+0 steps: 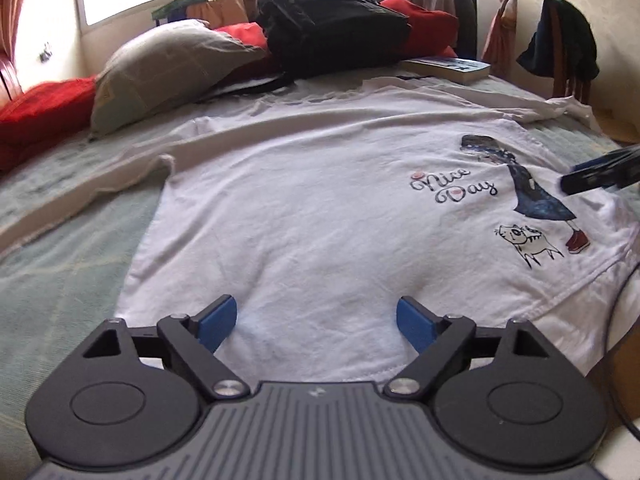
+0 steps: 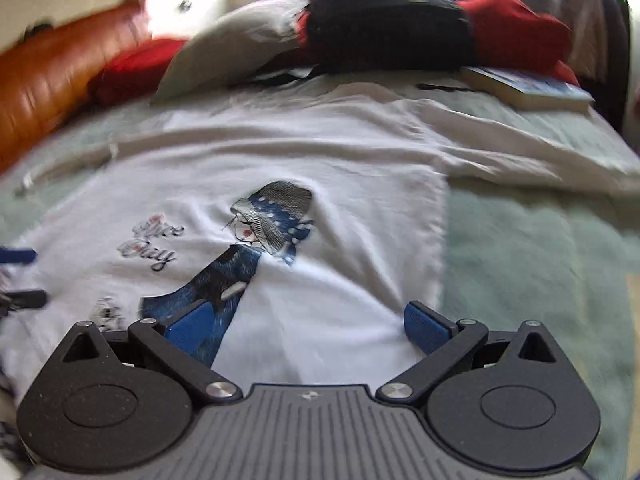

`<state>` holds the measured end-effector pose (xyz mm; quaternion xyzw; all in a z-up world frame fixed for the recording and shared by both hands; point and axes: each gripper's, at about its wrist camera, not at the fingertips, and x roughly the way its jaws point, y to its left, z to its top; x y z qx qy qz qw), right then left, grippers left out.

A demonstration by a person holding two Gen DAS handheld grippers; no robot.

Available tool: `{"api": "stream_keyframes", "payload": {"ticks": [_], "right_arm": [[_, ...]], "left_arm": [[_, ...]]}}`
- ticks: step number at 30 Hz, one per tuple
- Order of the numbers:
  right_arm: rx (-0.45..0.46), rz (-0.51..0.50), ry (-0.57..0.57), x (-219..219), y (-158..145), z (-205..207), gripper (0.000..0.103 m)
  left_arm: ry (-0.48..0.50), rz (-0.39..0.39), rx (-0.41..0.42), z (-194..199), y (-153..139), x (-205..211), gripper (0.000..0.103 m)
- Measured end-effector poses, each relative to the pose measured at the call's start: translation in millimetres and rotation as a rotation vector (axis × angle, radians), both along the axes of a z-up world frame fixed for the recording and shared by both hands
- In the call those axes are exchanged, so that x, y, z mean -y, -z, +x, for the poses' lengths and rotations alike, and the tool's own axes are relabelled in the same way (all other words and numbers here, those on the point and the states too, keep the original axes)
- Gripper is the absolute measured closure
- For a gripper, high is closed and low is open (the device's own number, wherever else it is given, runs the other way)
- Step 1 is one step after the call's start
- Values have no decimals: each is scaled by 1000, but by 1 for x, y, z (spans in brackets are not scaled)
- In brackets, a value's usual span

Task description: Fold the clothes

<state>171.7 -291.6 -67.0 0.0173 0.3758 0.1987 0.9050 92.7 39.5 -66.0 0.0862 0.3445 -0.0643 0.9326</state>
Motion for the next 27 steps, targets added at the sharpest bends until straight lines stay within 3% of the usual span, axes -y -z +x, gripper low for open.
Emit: {"api": "stream_keyframes", "payload": {"ticks": [2,5,8,10,13,17,19,24,27], "right_arm": [[-4,43,31,7,-12,-16,0],[31,120,-27,0,-17,-41,0],[46,33,-70,-18,-1,-52,0],[38,-51,-33,-18,15,-60,0],[78,-86,21,-2,21,-88,0],[78,-35,116,16,11,-111,0],[115,4,111,15,3,-115,0],[76,43,110,5,5,-101,0],[157,36,89,-5,-4,-110,0]], "left_arm": [[11,22,28,-5,-5,11,16],[39,12,39,-13,-5,26,16],[40,6,23,-20,2,36,16],[7,-20,6,-25,8,33,15],[-39,-49,-9,-31,10,27,13],[-48,-6,52,-43,-3,34,13],[-21,-14,73,-48,-9,40,13],[1,14,111,-57,-17,50,13],[18,10,115,-57,-17,54,13]]}}
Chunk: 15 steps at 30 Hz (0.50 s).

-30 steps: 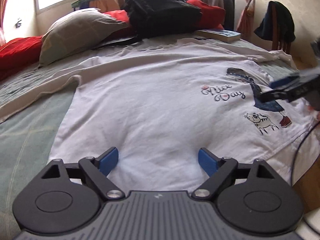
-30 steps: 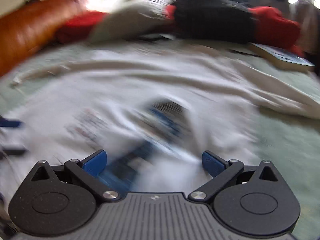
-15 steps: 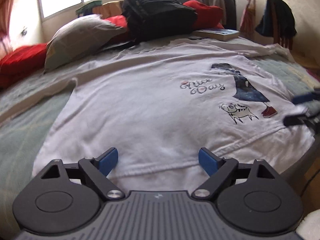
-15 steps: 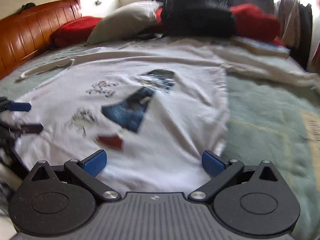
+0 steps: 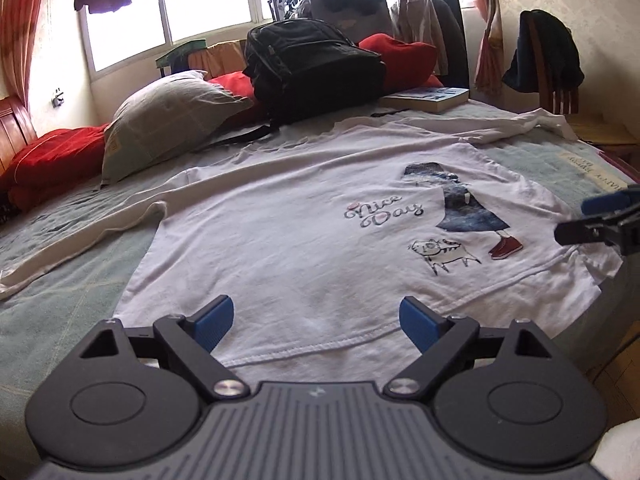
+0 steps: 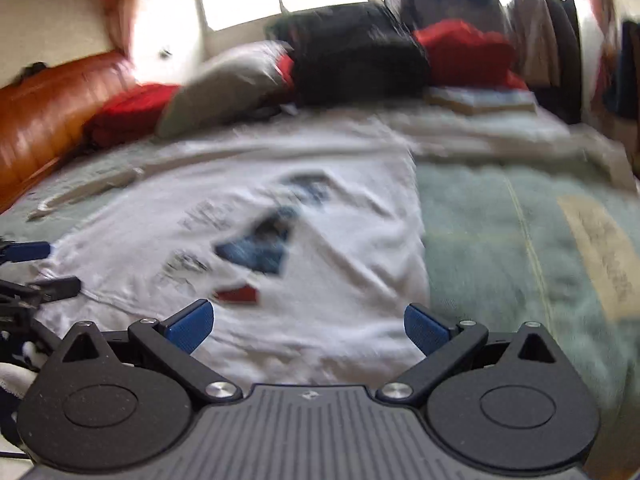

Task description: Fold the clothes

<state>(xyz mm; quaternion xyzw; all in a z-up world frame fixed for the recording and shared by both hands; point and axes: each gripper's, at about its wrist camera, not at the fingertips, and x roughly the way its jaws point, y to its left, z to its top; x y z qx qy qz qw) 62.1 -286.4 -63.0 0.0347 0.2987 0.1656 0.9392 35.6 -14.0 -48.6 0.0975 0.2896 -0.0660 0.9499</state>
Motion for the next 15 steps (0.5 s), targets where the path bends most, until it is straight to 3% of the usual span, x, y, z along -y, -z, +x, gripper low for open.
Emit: {"api": "stream_keyframes", "payload": {"ticks": [2,5,9,11,15], "right_arm": [[47,-3,-21,-7,-6,-4,0],[-14,-20,-24,-14,4,7,0],[-81,-123,5,-21,26,8,0],[-56,-154,-12,-20,27,-6,0],[-123,-189,-8,-23,11,-4,0]], "left_arm": [[13,-6,-9,2,3,2,13],[4,-10,-44,7,12,2,13],[-42,-38,-173,14,29,-5,12],[-34,-75,-182,10,27,-10,12],[-13,-85,-140,10,7,-19,11]]}}
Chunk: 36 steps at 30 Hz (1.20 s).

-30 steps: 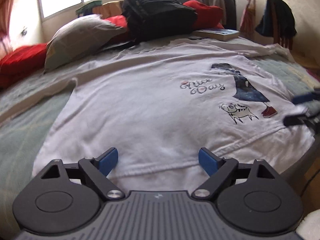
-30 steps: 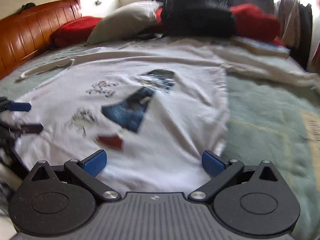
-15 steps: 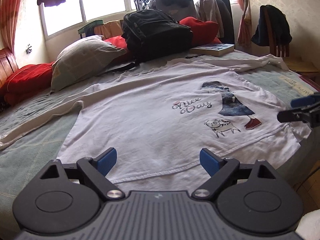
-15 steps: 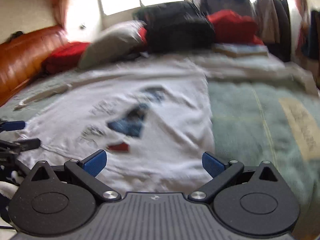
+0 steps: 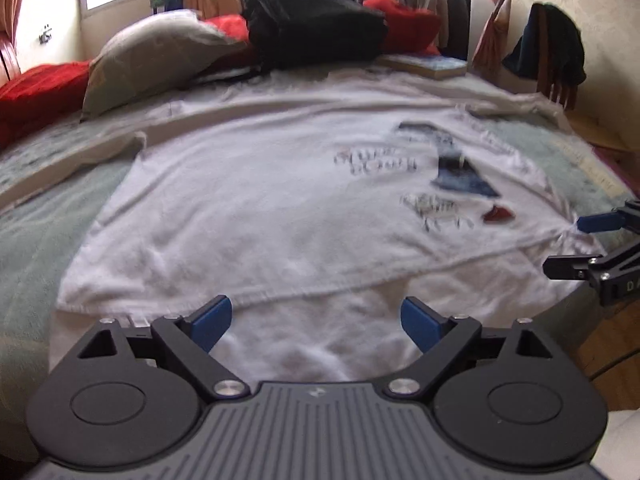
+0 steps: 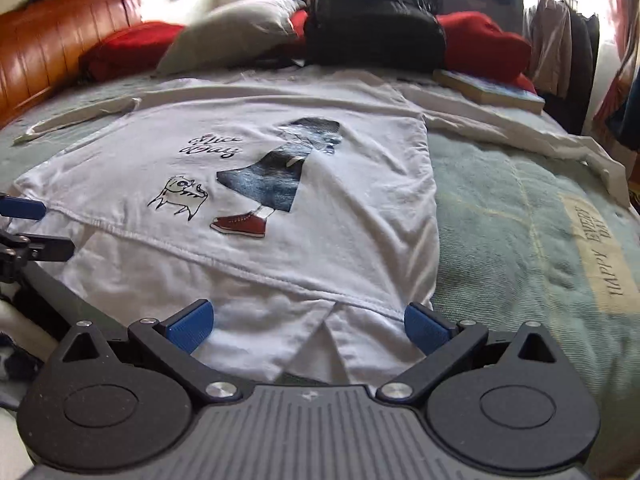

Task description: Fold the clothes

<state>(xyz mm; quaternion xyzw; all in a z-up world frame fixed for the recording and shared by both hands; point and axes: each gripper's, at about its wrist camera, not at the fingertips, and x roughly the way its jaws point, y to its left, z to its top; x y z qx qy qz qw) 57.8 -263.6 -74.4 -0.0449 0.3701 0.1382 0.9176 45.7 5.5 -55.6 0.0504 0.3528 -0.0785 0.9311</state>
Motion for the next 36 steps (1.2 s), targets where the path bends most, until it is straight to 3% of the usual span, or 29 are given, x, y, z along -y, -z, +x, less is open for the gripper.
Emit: {"api": "stream_keyframes", "payload": {"ticks": [4,8,10,12,14,16,20,23,28,31,36], "right_arm": [[81,11,-43,-16,-35,29,0],[134,-19,-84,-45,-51,78,0],[97,-23,-74,-56,-44,103,0],[25,-39,-49,-58,-28,121,0],[-87,-53,-24,-55,-9,137,0],[-105,17,-18,-42,-5,136,0],[-230,8,-43,-36,-17,151,0],[-290,57,-18,-31,-31,173,0],[-216,81,30,-36,-60,228,0],[-214,92,45,-44,-65,276,0],[-352,95,99,-59,-43,345,0]], "left_arm": [[-18,38,43,22,-16,-13,10],[-51,-12,-7,56,-4,-32,10],[-67,-34,-73,65,11,-39,10],[-55,-43,-83,62,21,-42,8],[-24,-43,-107,55,20,-42,5],[1,-46,-159,56,16,-44,5],[56,-67,-279,71,2,-50,5],[96,-44,-254,91,-19,-52,5],[104,-13,-180,149,-41,-55,5],[93,-54,-191,176,-30,-58,5],[39,-89,-253,196,3,-67,5]]}}
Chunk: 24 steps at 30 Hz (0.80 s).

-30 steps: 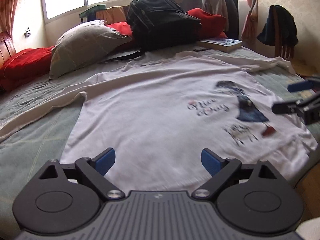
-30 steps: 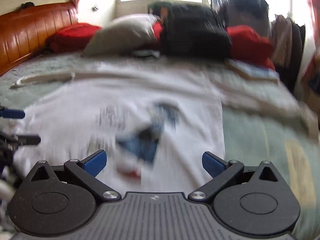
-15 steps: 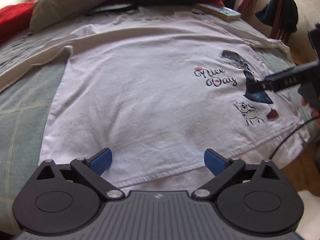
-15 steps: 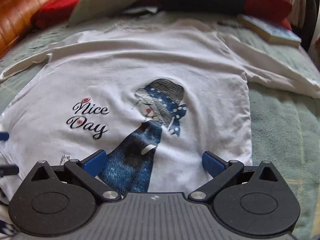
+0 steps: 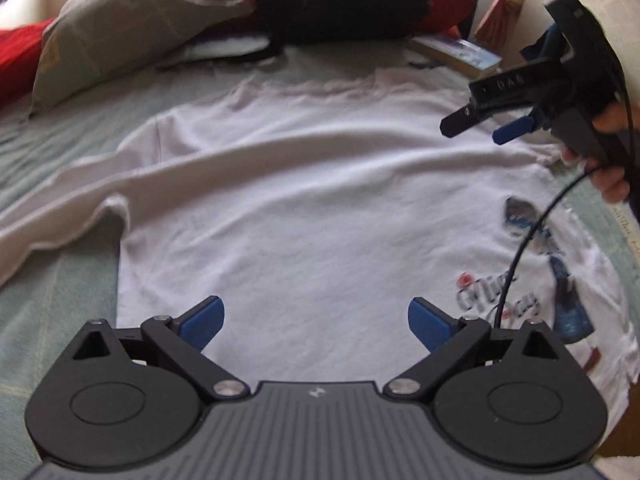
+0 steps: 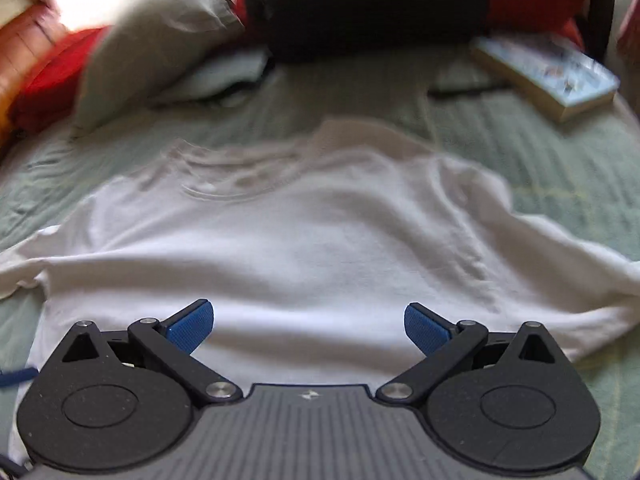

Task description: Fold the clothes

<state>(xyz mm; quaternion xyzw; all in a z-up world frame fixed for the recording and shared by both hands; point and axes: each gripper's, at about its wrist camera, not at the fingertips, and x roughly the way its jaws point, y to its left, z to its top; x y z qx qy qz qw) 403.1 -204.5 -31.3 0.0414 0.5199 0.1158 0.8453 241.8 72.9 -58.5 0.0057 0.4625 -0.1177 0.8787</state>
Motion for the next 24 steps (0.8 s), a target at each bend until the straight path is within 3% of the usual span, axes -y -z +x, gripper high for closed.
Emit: {"api": "stream_keyframes", "payload": {"ticks": [3,8,15,19,24], "right_arm": [[-58,-67,15,-9,23,22,0],[7,-156,76,-17,34,60,0],[96,-182,109,-18,41,113,0],[102,-185,70,-17,36,126,0],[95,-143,-51,-50,-13,94,0]], "left_arm": [[-19,-29,4,-3,7,-10,5],[-20,-40,21,-5,8,-14,5],[-1,-32,47,-5,11,-16,4],[-23,-15,76,-16,-2,-20,4],[-31,-33,115,-40,-18,-29,4]]}}
